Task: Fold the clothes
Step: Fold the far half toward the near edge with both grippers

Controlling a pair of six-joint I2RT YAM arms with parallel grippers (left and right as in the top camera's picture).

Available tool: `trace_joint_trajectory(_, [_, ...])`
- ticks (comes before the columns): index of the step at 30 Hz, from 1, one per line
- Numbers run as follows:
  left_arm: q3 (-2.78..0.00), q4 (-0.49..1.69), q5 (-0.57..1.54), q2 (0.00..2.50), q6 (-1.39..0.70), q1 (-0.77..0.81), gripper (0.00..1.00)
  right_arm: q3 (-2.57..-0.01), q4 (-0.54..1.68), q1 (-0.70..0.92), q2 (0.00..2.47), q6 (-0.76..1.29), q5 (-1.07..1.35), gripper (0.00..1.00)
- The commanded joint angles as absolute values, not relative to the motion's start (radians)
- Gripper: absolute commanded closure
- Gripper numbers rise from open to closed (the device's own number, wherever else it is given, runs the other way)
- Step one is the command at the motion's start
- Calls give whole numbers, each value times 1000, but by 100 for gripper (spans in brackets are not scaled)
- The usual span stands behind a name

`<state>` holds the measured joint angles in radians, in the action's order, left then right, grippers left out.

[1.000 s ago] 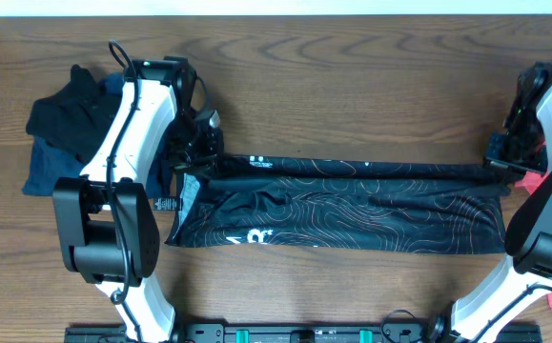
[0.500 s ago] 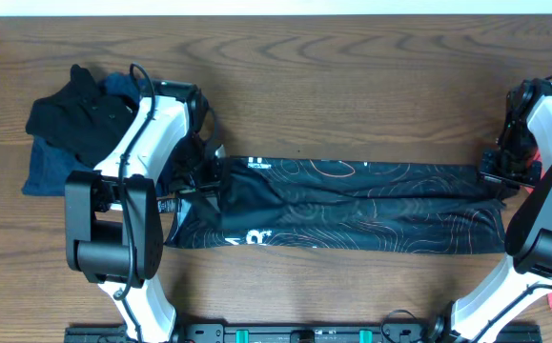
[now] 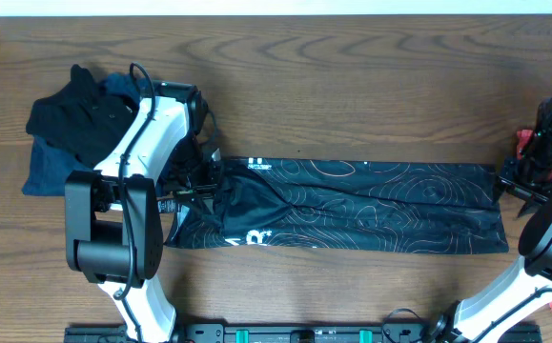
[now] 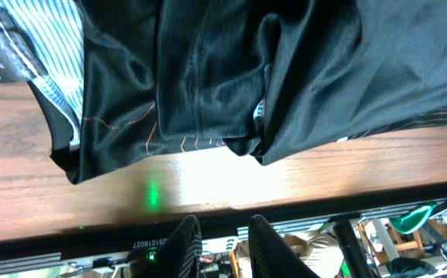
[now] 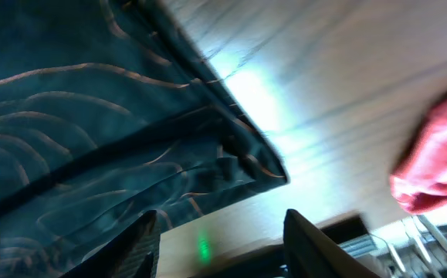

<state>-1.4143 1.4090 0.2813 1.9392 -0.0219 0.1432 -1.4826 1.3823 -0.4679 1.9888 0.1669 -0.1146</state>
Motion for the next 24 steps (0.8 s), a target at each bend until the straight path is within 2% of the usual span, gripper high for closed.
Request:
trace_joint_trajectory(1, [-1412,1405,279,1932,-12,142,76,-1445,1362,-477,1988,95,-20,46])
trace_joint_trajectory(15, [-1412,1397,280,1932,-12,142,76,-1186,1028,-476,1988,88,-54,38])
trace_joint_trajectory(17, [-1412,1395,280,1932,-12,142,76,-1184,1028,-473,1988,88,-36,45])
trace_joint_trajectory(18, [-1412,1393,280,1932,-12,142,76,-1184,1029,-470,1988,86,-25,52])
trace_joint_trajectory(19, [-1412,1393,280,1932,-12,142,76,-1184,1032,-467,1988,73,-12,66])
trace_joint_trajectory(21, [-1412,1393,280,1932,-12,142,76,-1184,1036,-461,1988,43,9,86])
trace_joint_trajectory(23, [-1412,1393,280,1932,-12,142,76,-1184,1036,-456,1988,43,9,99])
trace_joint_trajectory(24, [-1412,1393,280,1932,-12,142,76,-1184,1036,-456,1988,43,11,99])
